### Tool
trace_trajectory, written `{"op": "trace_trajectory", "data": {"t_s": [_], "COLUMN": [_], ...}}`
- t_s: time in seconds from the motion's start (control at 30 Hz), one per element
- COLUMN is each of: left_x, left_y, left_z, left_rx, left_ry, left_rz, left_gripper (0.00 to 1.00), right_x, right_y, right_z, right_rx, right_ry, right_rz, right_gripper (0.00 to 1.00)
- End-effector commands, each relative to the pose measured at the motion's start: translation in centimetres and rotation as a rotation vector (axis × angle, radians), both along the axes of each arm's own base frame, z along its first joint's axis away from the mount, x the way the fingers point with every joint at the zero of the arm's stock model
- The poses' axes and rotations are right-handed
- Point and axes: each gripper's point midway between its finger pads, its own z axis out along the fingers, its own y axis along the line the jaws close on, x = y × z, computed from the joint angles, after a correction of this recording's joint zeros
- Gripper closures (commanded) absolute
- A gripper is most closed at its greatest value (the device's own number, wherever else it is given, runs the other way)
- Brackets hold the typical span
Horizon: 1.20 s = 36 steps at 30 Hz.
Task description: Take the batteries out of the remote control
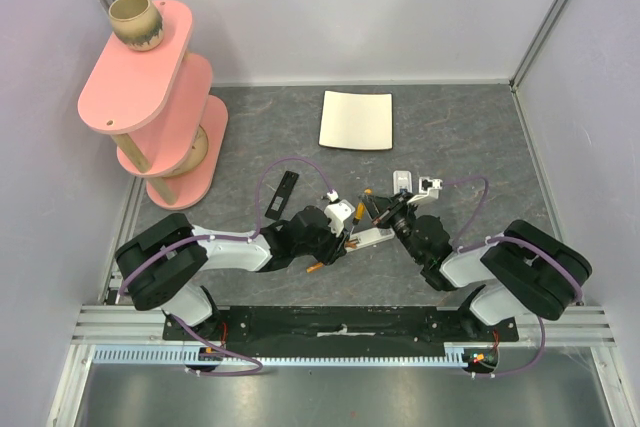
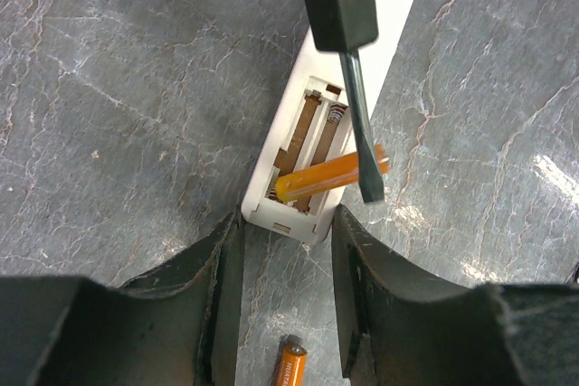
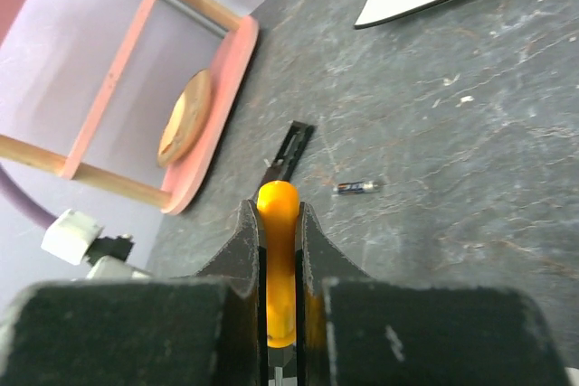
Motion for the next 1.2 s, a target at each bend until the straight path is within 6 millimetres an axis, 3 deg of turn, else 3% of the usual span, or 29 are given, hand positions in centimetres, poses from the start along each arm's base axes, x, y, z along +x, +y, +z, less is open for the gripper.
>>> {"op": "trace_trajectory", "data": {"t_s": [0.0,0.23,0.4,0.67,0.83,0.87,0.97,1.1,1.17], "left_x": [-2.0,-1.9,-1.8,-1.8,-2.2,-2.0,-1.1,1.7,3.3], "left_y": [2.0,1.9,1.8,1.6,0.7,0.4,1.0,3.7,5.6], "left_z": [-3.1,-2.7,-2.3,-1.5,1.7,3.7,6.9,9.1,9.2], "left_rx": [0.092,0.081,0.072,0.056,-0.056,-0.111,-0.169,-0.152,-0.134], "left_ry": [0.104,0.098,0.09,0.084,0.066,0.034,-0.026,-0.086,-0.081], "left_rz": [0.002,0.007,0.009,0.004,-0.015,-0.011,0.043,0.202,0.285], "left_gripper": [0.98,0.98,0.98,0.98,0.98,0.98,0.98,0.98,0.98], "right_x": [-0.2,0.4,0.9,1.7,1.1,1.0,0.4,-0.5,-0.9], "right_y": [1.0,0.7,-0.8,-3.1,-4.3,-4.5,-5.1,-5.9,-6.1], "right_z": [3.7,2.5,1.7,4.2,5.7,6.1,7.5,9.2,10.3], "right_rx": [0.126,0.054,-0.054,-0.203,-0.191,-0.186,-0.164,-0.139,-0.121], "right_ry": [-0.069,-0.049,-0.038,-0.106,-0.128,-0.133,-0.157,-0.181,-0.201], "right_rz": [0.037,0.006,-0.059,-0.161,-0.183,-0.187,-0.191,-0.196,-0.192], "right_gripper": [1.0,1.0,1.0,1.0,1.0,1.0,1.0,1.0,1.0]}}
